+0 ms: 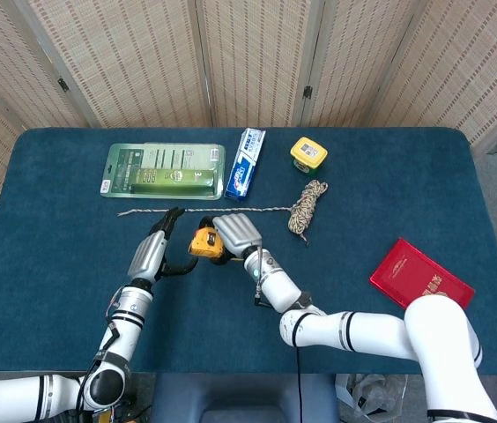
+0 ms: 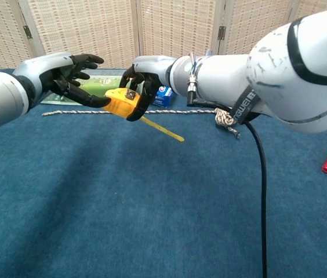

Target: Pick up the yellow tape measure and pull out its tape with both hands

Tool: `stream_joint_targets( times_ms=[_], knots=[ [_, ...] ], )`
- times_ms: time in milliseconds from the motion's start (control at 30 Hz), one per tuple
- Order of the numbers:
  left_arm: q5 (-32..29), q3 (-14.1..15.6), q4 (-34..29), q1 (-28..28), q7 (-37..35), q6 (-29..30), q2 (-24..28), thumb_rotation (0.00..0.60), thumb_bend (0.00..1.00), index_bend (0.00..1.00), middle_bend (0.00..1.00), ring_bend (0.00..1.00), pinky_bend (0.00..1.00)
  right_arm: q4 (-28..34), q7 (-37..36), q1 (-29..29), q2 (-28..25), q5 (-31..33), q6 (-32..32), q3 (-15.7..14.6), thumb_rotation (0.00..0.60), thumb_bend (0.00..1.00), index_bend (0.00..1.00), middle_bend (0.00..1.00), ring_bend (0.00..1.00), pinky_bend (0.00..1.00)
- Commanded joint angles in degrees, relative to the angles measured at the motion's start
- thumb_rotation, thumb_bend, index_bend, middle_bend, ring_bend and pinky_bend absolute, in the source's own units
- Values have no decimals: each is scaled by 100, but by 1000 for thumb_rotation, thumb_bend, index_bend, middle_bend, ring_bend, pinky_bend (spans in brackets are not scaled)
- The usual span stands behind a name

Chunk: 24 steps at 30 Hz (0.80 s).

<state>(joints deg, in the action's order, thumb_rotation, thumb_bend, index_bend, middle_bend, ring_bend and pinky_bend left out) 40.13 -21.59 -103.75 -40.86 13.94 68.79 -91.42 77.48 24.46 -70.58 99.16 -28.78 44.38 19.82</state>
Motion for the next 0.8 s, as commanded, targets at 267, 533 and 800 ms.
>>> stream_joint_targets(
  times_ms=[267,533,800],
  knots=[
    [-228,-102,222,-47,20,43,-125,600,343,0,0,0,0,-141,48,-159,118,190,-48,-56,600,270,582,529,444,313],
    [-274,-84,191,-5,36,-15,-7,600,343,0,0,0,0,-275,-117,-141,130,112,-167,-78,600,270,582,529,445,313],
    [-327,-78,180,4,71,-1,30,600,343,0,0,0,0,-363,-219,-135,79,57,-297,-121,600,270,582,529,446,313]
  ],
)
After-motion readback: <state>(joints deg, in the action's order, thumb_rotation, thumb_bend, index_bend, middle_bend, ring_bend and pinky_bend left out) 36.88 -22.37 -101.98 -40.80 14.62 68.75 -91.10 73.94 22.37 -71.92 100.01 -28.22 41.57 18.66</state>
